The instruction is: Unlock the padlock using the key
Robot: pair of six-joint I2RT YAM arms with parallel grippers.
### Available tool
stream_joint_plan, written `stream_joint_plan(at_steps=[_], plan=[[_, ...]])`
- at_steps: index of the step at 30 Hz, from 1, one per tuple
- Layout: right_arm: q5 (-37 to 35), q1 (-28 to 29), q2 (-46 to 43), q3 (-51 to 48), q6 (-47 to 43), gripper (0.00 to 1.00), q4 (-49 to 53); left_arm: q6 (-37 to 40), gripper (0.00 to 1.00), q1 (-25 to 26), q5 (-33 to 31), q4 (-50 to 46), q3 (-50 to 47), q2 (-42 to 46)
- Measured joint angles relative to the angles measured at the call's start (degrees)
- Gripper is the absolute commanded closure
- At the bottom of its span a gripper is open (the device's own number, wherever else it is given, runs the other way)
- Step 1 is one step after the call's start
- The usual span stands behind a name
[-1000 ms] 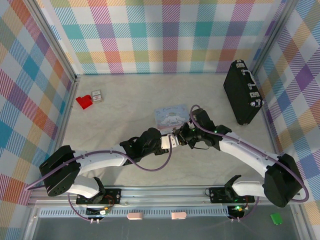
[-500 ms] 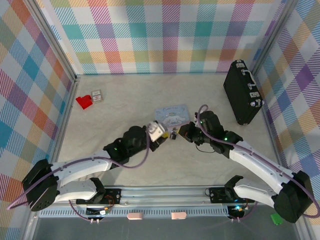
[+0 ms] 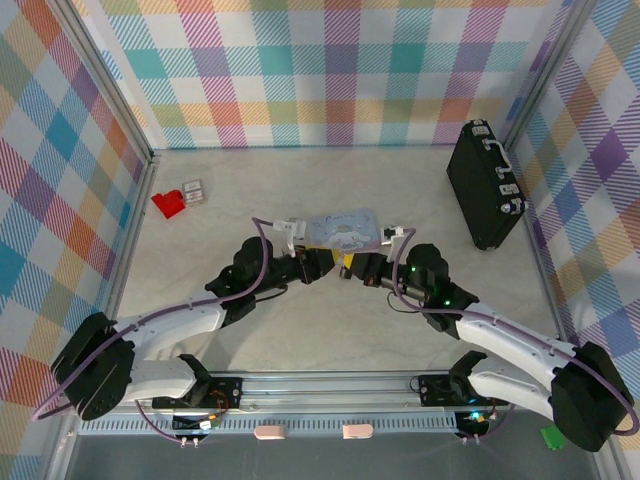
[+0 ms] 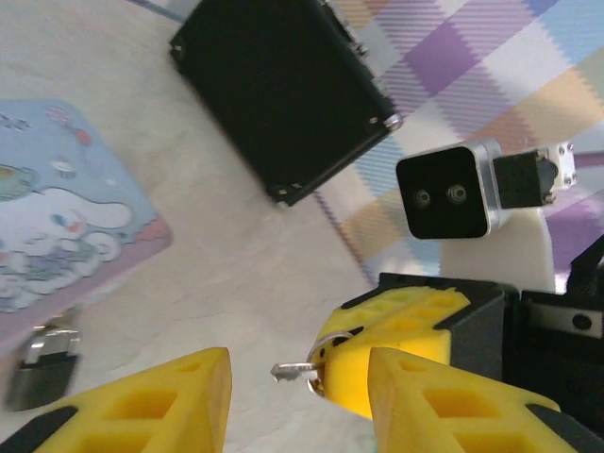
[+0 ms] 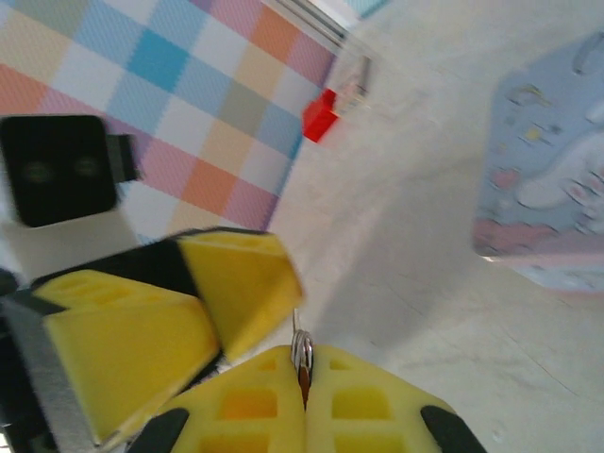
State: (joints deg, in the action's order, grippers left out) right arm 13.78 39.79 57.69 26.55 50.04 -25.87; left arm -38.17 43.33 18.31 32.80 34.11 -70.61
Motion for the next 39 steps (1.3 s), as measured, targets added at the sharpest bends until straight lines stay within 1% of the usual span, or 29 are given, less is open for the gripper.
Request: stream_joint_plan(at_steps=[3, 5, 10, 12, 16, 26, 31, 32, 33, 36, 39], plan=[[0.9, 0.0, 0.0, -0.66, 0.04, 1.0, -4.52, -4.52, 0.59, -0.15, 1.36, 5.33, -1.53, -0.98], [1.49, 0.0, 0.0, -0.98, 0.09, 1.0, -6.6, -6.21, 0.6, -0.35, 1.92, 7.39, -2.01, -1.07], [2.16, 0.0, 0.0, -1.55, 0.33, 1.0, -9.51, -8.61, 0.62, -0.42, 3.02, 11.23, -2.05, -1.05], [2.49, 0.0, 0.02, -1.57, 0.5, 1.0, -10.36, -9.33, 0.64, -0.52, 3.37, 12.17, -2.05, -1.05], [3.45, 0.0, 0.37, -1.57, 0.57, 1.0, -12.09, -10.54, 0.71, -0.81, 3.8, 13.07, -2.05, -1.01], [3.87, -0.02, 1.42, -1.57, 1.55, 1.0, -13.99, -11.78, 0.92, -1.27, 5.07, 13.86, -2.05, -1.01], [3.85, -0.02, 1.73, -1.57, 1.64, 1.0, -14.51, -11.98, 0.97, -1.49, 5.22, 13.92, -2.05, -0.9], [3.85, -0.02, 1.77, -1.57, 1.75, 1.0, -14.51, -11.96, 1.0, -1.49, 5.22, 13.88, -2.05, -0.9], [3.85, -0.02, 1.77, -1.57, 1.75, 0.99, -14.49, -11.96, 1.0, -1.49, 5.22, 13.86, -2.05, -0.9], [3.82, -0.02, 1.77, -1.57, 1.73, 0.84, -13.51, -10.93, 1.0, -1.49, 5.14, 11.76, -1.77, -0.42], [3.04, 0.0, 1.62, -1.6, 1.64, 0.67, -10.82, -7.21, 1.0, -1.42, 4.63, 4.96, -0.22, 1.53]])
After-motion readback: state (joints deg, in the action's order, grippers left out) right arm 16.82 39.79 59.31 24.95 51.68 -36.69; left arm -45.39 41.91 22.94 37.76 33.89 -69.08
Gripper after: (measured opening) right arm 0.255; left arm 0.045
